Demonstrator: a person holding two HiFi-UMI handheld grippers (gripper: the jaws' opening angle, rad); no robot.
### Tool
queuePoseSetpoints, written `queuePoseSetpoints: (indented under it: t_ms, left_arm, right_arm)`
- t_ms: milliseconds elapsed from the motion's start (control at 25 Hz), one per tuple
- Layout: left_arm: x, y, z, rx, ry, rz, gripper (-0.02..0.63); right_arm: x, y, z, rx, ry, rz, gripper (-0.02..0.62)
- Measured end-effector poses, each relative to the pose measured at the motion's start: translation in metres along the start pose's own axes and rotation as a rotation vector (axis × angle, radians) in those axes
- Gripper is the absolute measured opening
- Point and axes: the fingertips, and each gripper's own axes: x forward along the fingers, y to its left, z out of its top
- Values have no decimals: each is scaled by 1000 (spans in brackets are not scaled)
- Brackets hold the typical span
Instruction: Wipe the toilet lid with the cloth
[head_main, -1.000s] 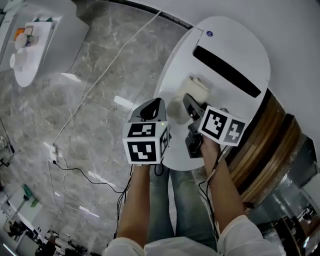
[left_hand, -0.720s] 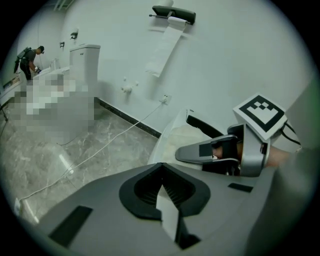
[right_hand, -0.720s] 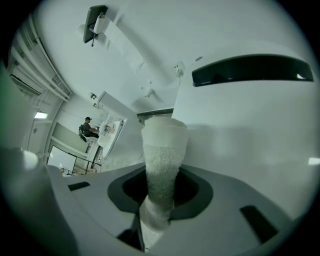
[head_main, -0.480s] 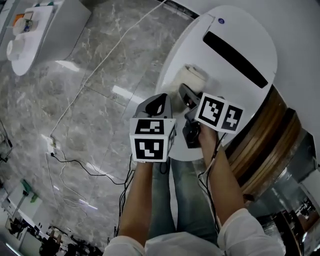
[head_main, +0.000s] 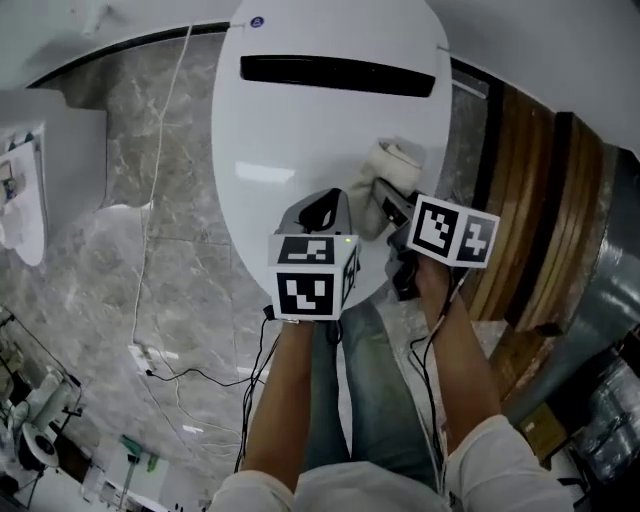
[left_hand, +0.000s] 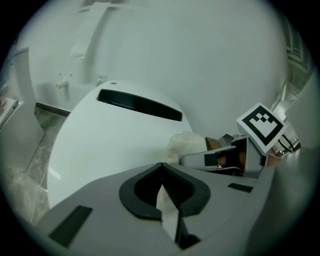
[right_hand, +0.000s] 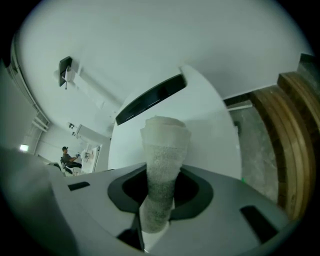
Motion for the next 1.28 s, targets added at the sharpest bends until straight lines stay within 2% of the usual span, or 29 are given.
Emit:
queuePoseSetpoints:
  t_ms: [160, 280, 480, 680, 1000, 1280]
  left_arm:
    - [27, -57, -9, 73, 57, -65, 12]
    - [35, -87, -14, 108, 75, -99, 12]
    - [29, -87, -17, 136, 71, -82, 12]
    - [2, -36, -20, 23, 30, 3, 12]
    - [-71, 78, -27, -182, -85, 202, 12]
    - [-123, 161, -70, -293, -117, 302, 12]
  right_arm:
    - [-33, -58, 3, 54, -33, -52, 87]
    - [-46, -83, 2, 93, -46, -57, 87]
    - [-50, -85, 3, 79, -43, -78, 87]
    - [-42, -38, -4, 51, -1, -19, 87]
    - [31, 91, -59, -213, 204, 108, 87]
    - [83, 168, -108, -283, 292, 177, 87]
